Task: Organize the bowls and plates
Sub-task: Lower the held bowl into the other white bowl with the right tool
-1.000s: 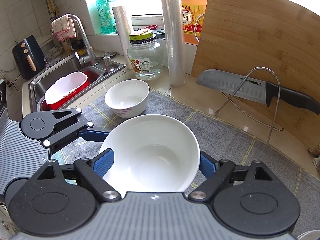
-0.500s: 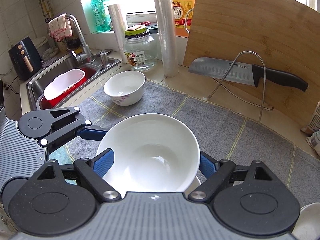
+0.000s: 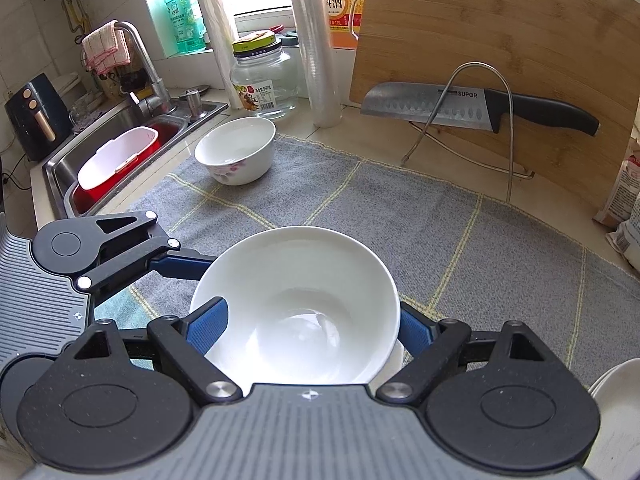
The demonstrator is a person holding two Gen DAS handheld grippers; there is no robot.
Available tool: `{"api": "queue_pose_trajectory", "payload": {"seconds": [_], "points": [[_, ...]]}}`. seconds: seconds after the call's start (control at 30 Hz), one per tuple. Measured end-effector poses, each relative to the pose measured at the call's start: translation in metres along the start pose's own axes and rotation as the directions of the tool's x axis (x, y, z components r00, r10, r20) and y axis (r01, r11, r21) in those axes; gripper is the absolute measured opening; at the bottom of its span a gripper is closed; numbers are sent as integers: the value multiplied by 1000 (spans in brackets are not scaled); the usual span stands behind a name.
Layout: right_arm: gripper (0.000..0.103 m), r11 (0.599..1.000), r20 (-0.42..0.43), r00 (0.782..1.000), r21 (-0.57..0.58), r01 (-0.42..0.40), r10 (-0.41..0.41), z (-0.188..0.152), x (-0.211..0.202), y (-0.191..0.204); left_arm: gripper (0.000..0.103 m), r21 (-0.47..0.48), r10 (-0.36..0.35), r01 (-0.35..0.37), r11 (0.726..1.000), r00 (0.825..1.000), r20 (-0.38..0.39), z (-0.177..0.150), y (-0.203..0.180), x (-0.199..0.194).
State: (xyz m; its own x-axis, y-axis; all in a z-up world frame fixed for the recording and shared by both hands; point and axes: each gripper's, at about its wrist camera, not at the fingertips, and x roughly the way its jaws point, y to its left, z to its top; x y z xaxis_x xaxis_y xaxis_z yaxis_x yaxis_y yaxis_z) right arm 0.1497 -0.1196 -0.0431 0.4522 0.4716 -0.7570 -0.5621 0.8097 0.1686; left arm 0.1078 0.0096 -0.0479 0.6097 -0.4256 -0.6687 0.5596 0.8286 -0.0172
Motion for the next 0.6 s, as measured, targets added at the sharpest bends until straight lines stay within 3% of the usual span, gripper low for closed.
{"api": "queue_pose_trajectory", "payload": {"seconds": [0.6], "points": [[92,1000,-21,1000,27,-1,1,-11,13,-5,90,8,-5,5,1000,1000,-31,-6,-1,14]]}}
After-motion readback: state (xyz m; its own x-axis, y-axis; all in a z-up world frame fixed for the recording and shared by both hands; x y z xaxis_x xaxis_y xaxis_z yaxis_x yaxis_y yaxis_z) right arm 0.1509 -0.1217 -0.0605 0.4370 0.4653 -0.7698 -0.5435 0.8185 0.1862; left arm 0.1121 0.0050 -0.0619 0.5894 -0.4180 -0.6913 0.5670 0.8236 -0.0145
